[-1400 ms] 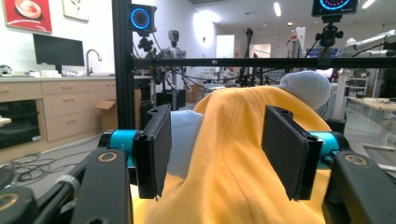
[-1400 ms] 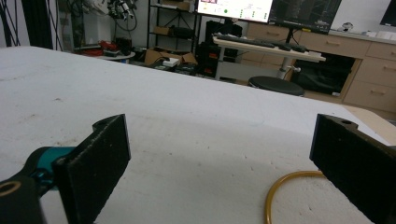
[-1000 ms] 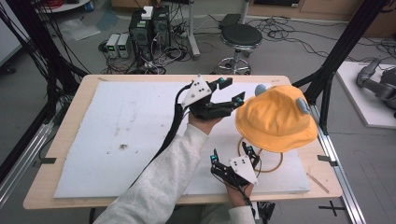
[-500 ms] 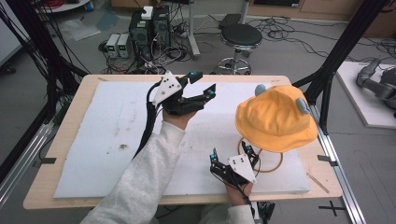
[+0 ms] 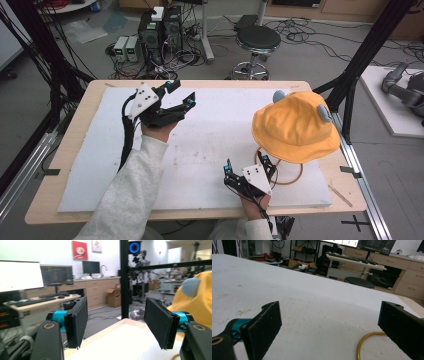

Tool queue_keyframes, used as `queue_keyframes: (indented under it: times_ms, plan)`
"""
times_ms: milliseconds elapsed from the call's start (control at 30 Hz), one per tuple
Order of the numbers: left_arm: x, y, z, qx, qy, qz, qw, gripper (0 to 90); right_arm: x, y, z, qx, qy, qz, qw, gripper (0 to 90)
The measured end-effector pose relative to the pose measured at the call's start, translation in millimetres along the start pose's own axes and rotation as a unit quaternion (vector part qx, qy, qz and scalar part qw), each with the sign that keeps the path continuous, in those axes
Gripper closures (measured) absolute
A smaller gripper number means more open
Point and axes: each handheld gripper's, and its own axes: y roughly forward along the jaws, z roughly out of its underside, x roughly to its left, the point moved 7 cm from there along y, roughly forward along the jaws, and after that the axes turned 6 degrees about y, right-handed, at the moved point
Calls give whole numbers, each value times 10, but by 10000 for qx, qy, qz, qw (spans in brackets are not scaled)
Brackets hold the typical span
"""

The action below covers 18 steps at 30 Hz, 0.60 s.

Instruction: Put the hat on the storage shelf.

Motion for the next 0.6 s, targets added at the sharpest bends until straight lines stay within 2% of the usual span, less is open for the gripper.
queue_keyframes:
  times_ms: [200, 233, 300, 433, 600]
  plan:
    - [186, -191, 93, 229, 22, -258, 9994, 312, 4, 8, 4, 36, -37, 20, 10000, 45]
    - [211, -221, 90, 247, 50, -352, 9991, 292, 6, 4, 7, 61, -46, 24, 10000, 45]
    - [249, -279, 83, 268, 64, -443, 9986, 253, 9, 6, 5, 54, -77, 14, 10000, 45]
    - [312, -411, 91, 356, 185, -607, 9974, 234, 12, 9, 6, 60, -64, 34, 10000, 45]
    - [386, -586, 186, 451, 158, -816, 9955, 203, 5, 13, 3, 55, -73, 15, 10000, 45]
